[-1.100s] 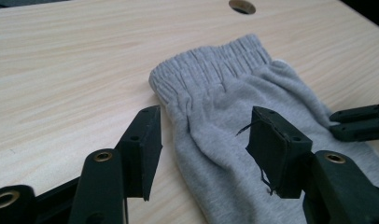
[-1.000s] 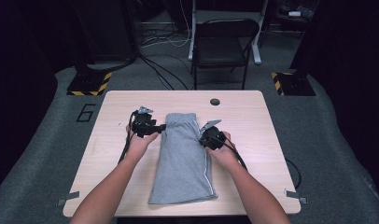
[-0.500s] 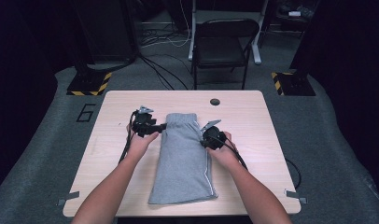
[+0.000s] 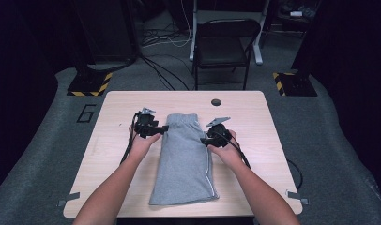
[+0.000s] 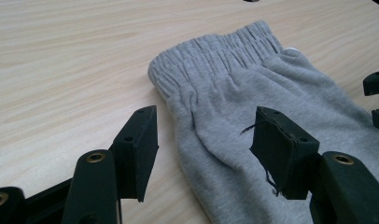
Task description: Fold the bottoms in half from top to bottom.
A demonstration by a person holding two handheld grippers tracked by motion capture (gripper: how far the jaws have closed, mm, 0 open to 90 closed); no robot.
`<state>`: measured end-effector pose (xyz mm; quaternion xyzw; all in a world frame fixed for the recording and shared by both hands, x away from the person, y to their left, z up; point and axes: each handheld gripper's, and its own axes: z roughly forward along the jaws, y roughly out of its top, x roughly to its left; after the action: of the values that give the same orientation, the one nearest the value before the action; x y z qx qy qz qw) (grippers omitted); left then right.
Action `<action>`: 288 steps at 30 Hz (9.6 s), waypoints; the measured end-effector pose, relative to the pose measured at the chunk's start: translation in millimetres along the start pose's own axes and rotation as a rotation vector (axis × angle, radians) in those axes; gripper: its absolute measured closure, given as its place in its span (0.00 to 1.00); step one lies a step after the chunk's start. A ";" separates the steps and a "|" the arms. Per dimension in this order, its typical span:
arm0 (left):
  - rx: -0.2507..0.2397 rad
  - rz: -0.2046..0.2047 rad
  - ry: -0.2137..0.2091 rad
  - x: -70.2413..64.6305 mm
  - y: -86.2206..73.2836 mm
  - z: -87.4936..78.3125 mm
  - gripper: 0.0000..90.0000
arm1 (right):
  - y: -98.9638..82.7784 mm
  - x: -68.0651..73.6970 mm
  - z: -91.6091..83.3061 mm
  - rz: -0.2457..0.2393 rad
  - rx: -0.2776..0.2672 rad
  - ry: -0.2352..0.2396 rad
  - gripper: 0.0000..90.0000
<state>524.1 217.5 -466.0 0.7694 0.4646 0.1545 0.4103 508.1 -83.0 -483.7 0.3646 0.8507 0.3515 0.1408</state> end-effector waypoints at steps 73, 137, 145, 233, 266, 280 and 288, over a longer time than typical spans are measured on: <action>0.082 -0.033 -0.048 0.9 -24.4 37.9 0.68 | 8.8 -0.1 18.9 0.068 0.032 0.040 0.67; 0.061 -0.005 -0.109 -6.1 -22.0 31.0 0.91 | 21.5 -0.9 34.0 0.107 0.023 0.108 0.90; 0.004 -0.002 -0.107 -9.5 -10.3 12.0 0.92 | 36.2 1.9 13.3 0.022 -0.044 0.092 0.90; 0.061 0.070 -0.285 -59.7 -97.4 -27.2 0.77 | -68.3 55.3 -20.7 -0.095 -0.114 0.160 0.86; 0.050 0.069 -0.303 -61.6 -76.2 -39.8 0.47 | -47.2 46.0 -38.1 0.023 -0.144 0.175 0.50; 0.036 0.080 -0.323 -61.6 -76.0 -44.4 0.80 | -35.8 45.3 -42.0 0.031 -0.147 0.174 0.92; 0.071 0.143 -0.337 -62.7 -94.7 -50.5 0.88 | -55.9 56.3 -49.4 -0.041 -0.109 0.200 0.95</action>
<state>404.5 211.3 -499.3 0.8294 0.3387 0.0358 0.4429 415.4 -94.2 -486.7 0.3019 0.8474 0.4290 0.0822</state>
